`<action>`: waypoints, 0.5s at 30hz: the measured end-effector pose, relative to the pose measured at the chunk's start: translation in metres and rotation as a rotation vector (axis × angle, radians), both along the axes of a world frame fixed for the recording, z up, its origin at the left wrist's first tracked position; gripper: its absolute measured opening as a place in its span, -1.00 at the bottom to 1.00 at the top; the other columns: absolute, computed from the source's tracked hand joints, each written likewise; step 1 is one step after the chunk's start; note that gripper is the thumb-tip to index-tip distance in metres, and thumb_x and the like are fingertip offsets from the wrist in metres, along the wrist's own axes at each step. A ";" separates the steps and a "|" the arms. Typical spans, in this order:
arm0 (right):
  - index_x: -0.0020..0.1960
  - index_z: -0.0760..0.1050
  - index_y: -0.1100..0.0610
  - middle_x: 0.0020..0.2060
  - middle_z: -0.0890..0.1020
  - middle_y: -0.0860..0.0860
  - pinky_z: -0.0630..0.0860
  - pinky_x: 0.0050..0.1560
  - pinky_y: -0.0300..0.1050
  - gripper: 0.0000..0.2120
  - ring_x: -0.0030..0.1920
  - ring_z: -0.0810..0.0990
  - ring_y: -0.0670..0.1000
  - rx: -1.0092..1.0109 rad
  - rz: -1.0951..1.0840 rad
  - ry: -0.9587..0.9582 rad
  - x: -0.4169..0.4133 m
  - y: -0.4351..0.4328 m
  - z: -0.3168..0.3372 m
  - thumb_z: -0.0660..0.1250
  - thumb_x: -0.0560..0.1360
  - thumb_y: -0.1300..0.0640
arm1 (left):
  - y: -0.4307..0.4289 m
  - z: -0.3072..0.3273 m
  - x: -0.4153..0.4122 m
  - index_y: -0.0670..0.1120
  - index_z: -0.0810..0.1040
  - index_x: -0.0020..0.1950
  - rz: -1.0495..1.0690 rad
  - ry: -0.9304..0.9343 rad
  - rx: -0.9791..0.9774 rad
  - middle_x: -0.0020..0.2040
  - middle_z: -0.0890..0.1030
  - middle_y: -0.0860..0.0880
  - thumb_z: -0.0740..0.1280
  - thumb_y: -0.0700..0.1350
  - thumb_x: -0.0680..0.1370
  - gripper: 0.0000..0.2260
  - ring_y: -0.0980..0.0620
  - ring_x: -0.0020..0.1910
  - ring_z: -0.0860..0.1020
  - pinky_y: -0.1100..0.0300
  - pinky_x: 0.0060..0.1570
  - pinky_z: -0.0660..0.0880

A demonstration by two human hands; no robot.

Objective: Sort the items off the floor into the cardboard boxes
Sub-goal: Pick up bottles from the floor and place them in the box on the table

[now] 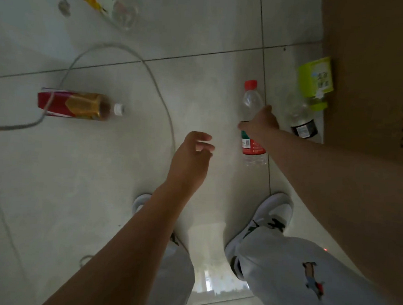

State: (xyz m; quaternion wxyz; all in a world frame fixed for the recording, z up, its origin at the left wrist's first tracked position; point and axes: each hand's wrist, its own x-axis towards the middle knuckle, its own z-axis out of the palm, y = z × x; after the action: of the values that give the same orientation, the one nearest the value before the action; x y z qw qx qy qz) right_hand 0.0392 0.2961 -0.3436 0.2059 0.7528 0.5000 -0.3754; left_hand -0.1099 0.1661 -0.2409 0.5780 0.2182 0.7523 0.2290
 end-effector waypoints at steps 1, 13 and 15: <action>0.54 0.01 0.25 0.33 0.46 0.19 0.48 0.19 0.02 -0.11 0.29 0.49 0.21 0.012 0.003 0.008 -0.002 -0.005 0.001 0.46 0.43 0.02 | -0.003 0.001 -0.003 0.02 0.50 0.10 0.010 0.007 -0.001 -0.08 0.65 0.08 0.18 -0.28 0.53 -0.74 0.07 -0.05 0.63 0.19 -0.02 0.52; 0.33 0.25 0.13 0.16 0.56 0.13 0.40 -0.09 -0.11 -0.36 0.10 0.57 0.18 0.169 -0.148 0.300 -0.068 -0.031 0.227 0.49 0.39 0.01 | 0.023 0.197 -0.055 -0.01 0.50 0.10 0.064 0.206 0.132 0.03 0.62 -0.04 0.20 -0.22 0.55 -0.80 -0.07 0.03 0.61 0.02 0.09 0.53; 0.33 0.27 0.11 0.08 0.58 0.07 0.42 -0.10 -0.14 -0.36 0.03 0.58 0.13 0.217 -0.151 0.384 -0.077 -0.025 0.296 0.49 0.38 0.01 | 0.039 0.257 -0.065 -0.01 0.50 0.13 0.071 0.263 0.162 0.08 0.61 -0.08 0.20 -0.17 0.57 -0.82 -0.07 0.06 0.60 0.00 0.13 0.51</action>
State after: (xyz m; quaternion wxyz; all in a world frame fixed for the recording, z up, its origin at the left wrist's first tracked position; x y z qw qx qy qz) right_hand -0.0376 0.2710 -0.0472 -0.0037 0.7206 0.5096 -0.4701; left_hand -0.1751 0.2048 0.0161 0.4464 0.2655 0.8078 0.2788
